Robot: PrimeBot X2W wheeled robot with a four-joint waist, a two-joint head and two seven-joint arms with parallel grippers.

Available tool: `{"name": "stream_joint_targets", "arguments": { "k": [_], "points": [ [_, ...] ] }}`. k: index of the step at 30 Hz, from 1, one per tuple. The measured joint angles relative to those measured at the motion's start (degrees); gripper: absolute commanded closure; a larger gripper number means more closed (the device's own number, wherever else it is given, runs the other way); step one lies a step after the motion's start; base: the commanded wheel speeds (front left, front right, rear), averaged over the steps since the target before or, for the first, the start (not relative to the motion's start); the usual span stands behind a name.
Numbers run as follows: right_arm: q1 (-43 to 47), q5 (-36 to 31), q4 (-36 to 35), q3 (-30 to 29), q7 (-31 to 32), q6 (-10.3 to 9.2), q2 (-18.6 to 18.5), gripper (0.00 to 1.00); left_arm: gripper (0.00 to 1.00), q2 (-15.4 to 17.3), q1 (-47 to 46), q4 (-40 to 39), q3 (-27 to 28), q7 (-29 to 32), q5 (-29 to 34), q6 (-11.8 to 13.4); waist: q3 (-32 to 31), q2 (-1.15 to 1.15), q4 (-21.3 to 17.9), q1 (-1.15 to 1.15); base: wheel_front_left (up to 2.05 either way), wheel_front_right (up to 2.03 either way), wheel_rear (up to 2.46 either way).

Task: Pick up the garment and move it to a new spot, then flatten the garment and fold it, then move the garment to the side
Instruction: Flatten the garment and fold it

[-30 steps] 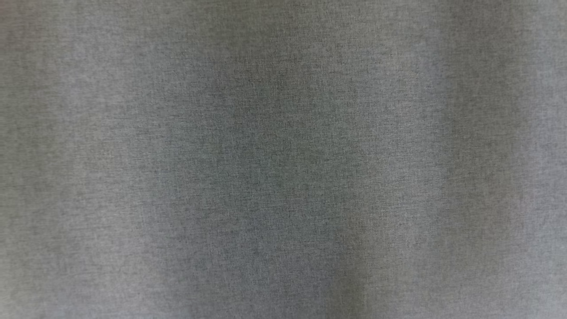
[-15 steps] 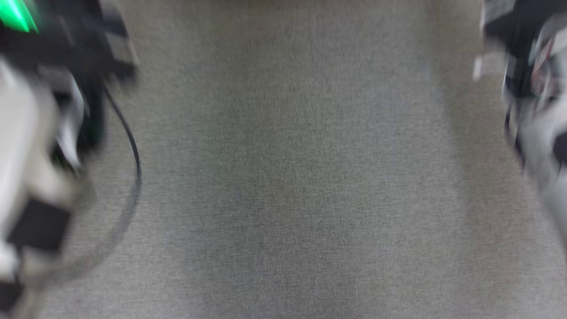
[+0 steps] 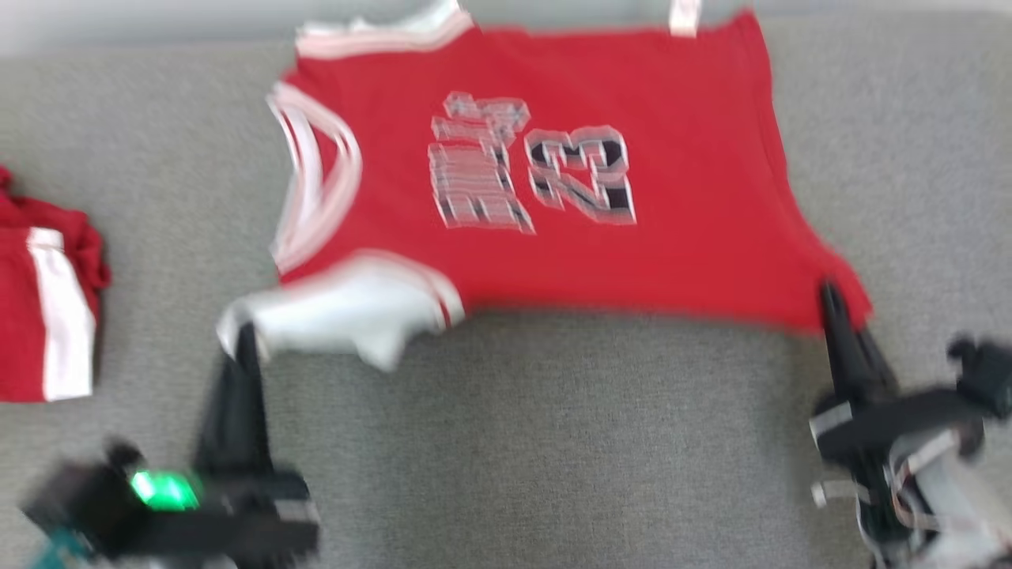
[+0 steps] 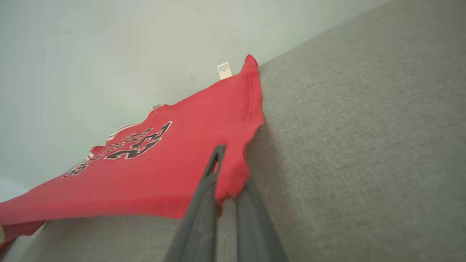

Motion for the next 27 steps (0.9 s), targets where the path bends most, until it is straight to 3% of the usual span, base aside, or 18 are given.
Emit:
{"name": "stream_joint_targets", "arguments": {
  "k": [13, 21, 27],
  "points": [
    [18.78, -7.56, -1.85, -9.46, 5.97, 0.0, 1.4, 1.0, 1.0, -8.51, 19.95, 3.98, -0.63, 0.0, 1.62, -3.22, -9.23, 0.0, 1.45, 0.0, 0.0, 0.0, 0.0],
    [27.03, -12.74, -3.43, -17.78, 11.1, 0.0, 4.43, 1.0, 1.0, -9.1, 24.66, 5.97, -2.74, 0.23, 2.56, -4.36, -13.24, 0.0, 2.3, 0.0, 0.0, 0.0, 0.0],
    [27.29, -15.28, -5.75, -20.61, 13.69, 0.0, 8.22, 1.0, 1.0, -8.89, 22.99, 8.49, -3.03, 0.2, 4.39, -5.39, -12.99, 0.01, 2.31, 0.02, 0.0, 0.0, 0.0]
  ]
}}
